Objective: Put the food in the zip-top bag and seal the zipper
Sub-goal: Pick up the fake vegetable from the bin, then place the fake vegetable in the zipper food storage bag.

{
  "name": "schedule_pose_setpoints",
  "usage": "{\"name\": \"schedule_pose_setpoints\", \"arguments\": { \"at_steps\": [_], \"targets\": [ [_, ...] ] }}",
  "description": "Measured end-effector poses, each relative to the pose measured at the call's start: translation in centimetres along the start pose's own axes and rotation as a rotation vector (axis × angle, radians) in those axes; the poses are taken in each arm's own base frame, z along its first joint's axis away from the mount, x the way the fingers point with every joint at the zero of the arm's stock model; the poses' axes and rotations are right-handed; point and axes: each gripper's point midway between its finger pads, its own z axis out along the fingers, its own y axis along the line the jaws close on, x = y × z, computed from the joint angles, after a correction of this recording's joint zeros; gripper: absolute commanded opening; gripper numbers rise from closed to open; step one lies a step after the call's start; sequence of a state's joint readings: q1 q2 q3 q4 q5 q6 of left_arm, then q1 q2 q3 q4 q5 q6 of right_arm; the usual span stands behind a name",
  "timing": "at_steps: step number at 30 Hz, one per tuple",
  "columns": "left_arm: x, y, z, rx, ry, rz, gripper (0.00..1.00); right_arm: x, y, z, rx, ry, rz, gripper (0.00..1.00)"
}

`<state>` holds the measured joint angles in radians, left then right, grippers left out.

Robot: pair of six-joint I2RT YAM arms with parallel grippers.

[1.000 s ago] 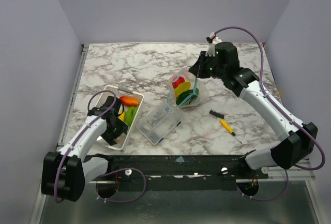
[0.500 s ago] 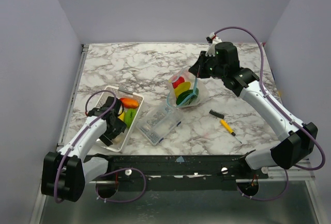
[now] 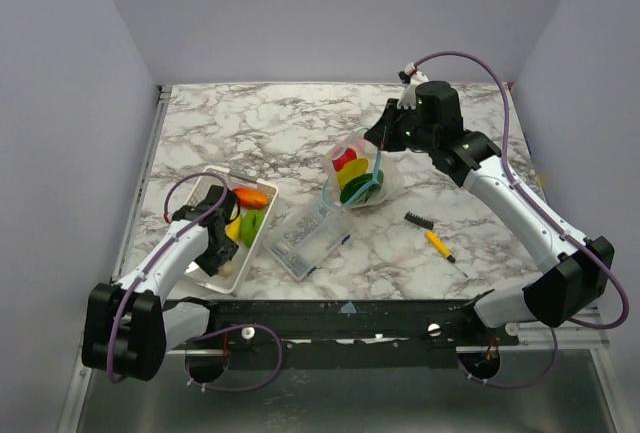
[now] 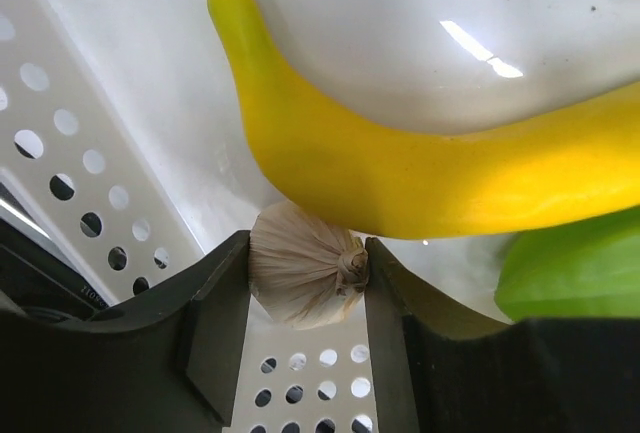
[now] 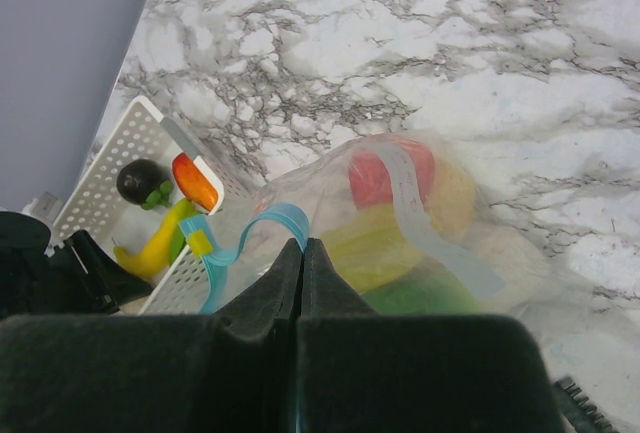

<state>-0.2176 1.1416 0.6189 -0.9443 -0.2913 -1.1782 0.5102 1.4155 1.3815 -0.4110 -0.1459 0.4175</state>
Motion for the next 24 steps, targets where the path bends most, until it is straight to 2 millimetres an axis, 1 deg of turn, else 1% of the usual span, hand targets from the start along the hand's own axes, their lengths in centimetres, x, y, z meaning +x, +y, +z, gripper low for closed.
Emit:
{"name": "schedule_pose_setpoints", "arguments": {
  "at_steps": [1, 3, 6, 8, 9, 11, 13, 14, 15, 16, 18, 20, 22, 24],
  "targets": [
    [0.0, 0.0, -0.1, 0.001, 0.000, 0.002, 0.32, 0.0, 0.0, 0.0, 0.000, 0.000, 0.001, 0.01],
    [-0.4, -0.2, -0.8, 0.017, -0.009, -0.001, 0.32, 0.0, 0.0, 0.0, -0.001, 0.000, 0.001, 0.01],
    [-1.6, -1.3, -2.9, 0.091, -0.043, -0.005, 0.32, 0.0, 0.0, 0.0, 0.000, 0.000, 0.000, 0.01],
    [-2.8, -2.8, -5.2, 0.195, -0.077, 0.000, 0.32, 0.0, 0.0, 0.0, 0.000, 0.000, 0.000, 0.00],
    [-3.3, -3.9, -6.6, 0.274, -0.093, 0.013, 0.32, 0.0, 0.0, 0.0, 0.000, 0.000, 0.000, 0.00],
    [-3.7, -5.6, -8.9, 0.411, -0.111, 0.034, 0.32, 0.0, 0.0, 0.0, 0.000, 0.000, 0.000, 0.01],
    [-3.5, -7.7, -11.4, 0.591, -0.109, 0.077, 0.32, 0.1, 0.0, 0.0, 0.000, 0.002, 0.001, 0.01],
    [-3.2, -8.7, -12.8, 0.689, -0.108, 0.097, 0.32, 0.1, -0.1, 0.1, 0.000, 0.002, 0.001, 0.01],
    [-2.6, -10.1, -14.6, 0.825, -0.097, 0.127, 0.32, 0.2, -0.1, 0.1, 0.000, 0.002, 0.001, 0.01],
    [-2.4, -10.9, -15.6, 0.901, -0.092, 0.142, 0.31, 0.2, -0.1, 0.1, 0.000, 0.002, 0.001, 0.00],
    [-1.0, -13.1, -18.6, 1.128, -0.048, 0.189, 0.30, 0.3, -0.1, 0.1, 0.000, 0.004, 0.002, 0.00],
    [0.2, -14.9, -21.1, 1.301, 0.000, 0.245, 0.30, 0.2, -0.1, 0.1, 0.001, 0.003, 0.001, 0.01],
    [1.6, -16.3, -23.0, 1.400, 0.044, 0.318, 0.30, 0.2, -0.1, 0.1, 0.001, 0.003, 0.001, 0.00],
    [3.5, -17.3, -24.7, 1.470, 0.092, 0.405, 0.32, 0.2, -0.1, 0.1, 0.001, 0.003, 0.002, 0.01]
  ]
}}
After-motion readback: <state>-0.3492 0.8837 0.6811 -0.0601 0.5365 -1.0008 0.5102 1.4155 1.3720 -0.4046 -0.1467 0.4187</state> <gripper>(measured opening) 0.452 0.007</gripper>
